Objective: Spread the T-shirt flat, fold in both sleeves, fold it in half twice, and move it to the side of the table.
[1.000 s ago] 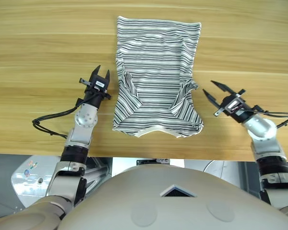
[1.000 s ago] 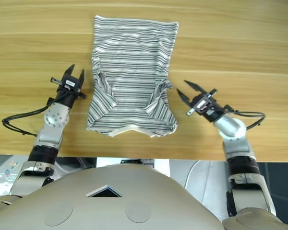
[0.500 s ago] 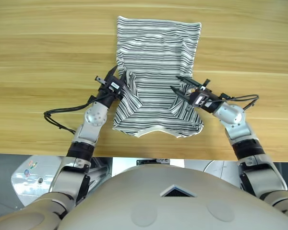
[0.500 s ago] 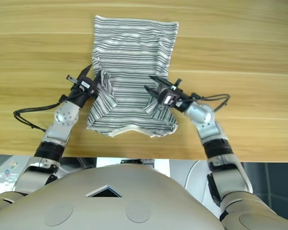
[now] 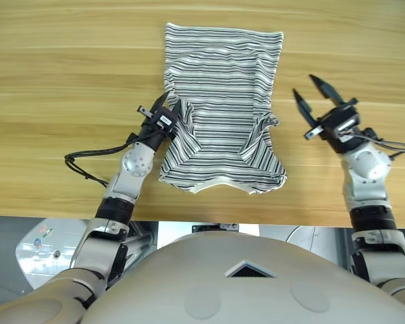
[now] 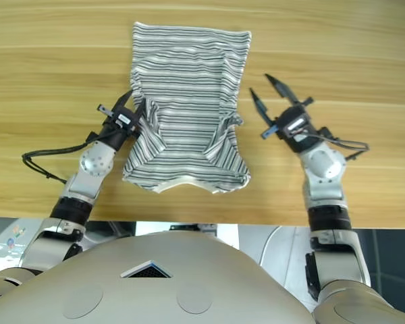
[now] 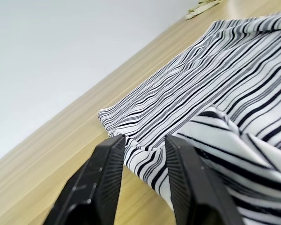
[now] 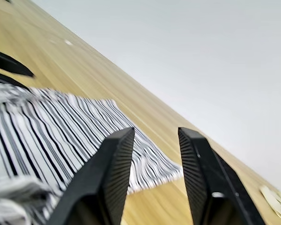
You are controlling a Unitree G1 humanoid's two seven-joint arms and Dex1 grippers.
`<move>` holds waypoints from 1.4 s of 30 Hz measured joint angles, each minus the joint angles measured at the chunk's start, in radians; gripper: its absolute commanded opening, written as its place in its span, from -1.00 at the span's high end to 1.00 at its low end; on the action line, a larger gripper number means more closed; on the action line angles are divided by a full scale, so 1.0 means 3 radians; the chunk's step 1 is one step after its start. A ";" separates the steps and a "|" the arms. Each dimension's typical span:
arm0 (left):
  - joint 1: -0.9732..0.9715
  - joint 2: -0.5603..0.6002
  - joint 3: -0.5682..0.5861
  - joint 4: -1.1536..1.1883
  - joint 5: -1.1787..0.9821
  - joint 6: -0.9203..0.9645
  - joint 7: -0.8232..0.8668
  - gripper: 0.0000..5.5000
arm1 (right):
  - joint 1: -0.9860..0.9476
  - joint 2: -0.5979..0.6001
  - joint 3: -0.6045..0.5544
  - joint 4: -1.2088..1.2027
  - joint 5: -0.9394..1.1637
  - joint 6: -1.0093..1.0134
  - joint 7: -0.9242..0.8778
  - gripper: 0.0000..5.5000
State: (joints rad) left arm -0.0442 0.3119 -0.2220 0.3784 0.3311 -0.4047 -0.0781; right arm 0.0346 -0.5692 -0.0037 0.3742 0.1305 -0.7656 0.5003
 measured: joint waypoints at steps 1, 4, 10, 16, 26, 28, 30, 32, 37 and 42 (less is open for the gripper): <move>0.0016 0.0067 0.0037 -0.0021 0.0011 0.0007 0.0001 0.42 | 0.0012 -0.0037 -0.0025 0.0187 -0.0188 0.0015 -0.0067 0.37; 0.0038 0.0161 0.0155 -0.0163 0.0012 0.0047 0.0008 0.42 | 0.0032 0.0006 0.0073 0.0429 -0.0554 0.0000 -0.0156 0.37; 0.0033 0.0173 0.0178 -0.0382 -0.0021 0.0073 -0.0053 0.42 | -0.0147 0.0254 0.0262 0.0853 -0.0863 -0.0043 -0.0355 0.37; -0.0117 0.0155 0.0084 -0.0263 0.0029 0.0133 -0.0172 0.42 | -0.0360 0.0331 0.0390 0.1030 -0.0970 -0.0109 -0.0420 0.37; -0.0400 -0.0045 -0.0150 0.0258 0.0093 0.0075 -0.0207 0.42 | -0.0525 0.0525 0.0715 0.0942 -0.1071 -0.0164 -0.0286 0.37; -0.0459 -0.0070 -0.0159 0.0359 0.0093 0.0040 -0.0196 0.42 | -0.0525 0.0534 0.0779 0.0863 -0.1078 -0.0164 -0.0250 0.37; -0.0540 -0.0101 -0.0187 0.0472 0.0094 0.0003 -0.0182 0.42 | -0.0526 0.0570 0.0848 0.0824 -0.1094 -0.0164 -0.0214 0.37; -0.0589 -0.0135 -0.0222 0.0553 0.0096 -0.0037 -0.0158 0.42 | -0.0527 0.0595 0.0903 0.0809 -0.1106 -0.0164 -0.0207 0.37; -0.0649 -0.0169 -0.0270 0.0700 0.0099 -0.0137 -0.0105 0.42 | -0.0640 0.0640 0.0969 0.0794 -0.1181 -0.0157 -0.0200 0.37; -0.0677 -0.0196 -0.0278 0.0790 0.0098 -0.0191 -0.0035 0.42 | -0.0961 0.0661 0.0997 0.1147 -0.1512 -0.0046 -0.0502 0.37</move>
State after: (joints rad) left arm -0.2472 0.2531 -0.3054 0.6154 0.3605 -0.4620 -0.0885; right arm -0.2538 -0.3709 0.2955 0.7181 -0.3231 -0.7794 0.3497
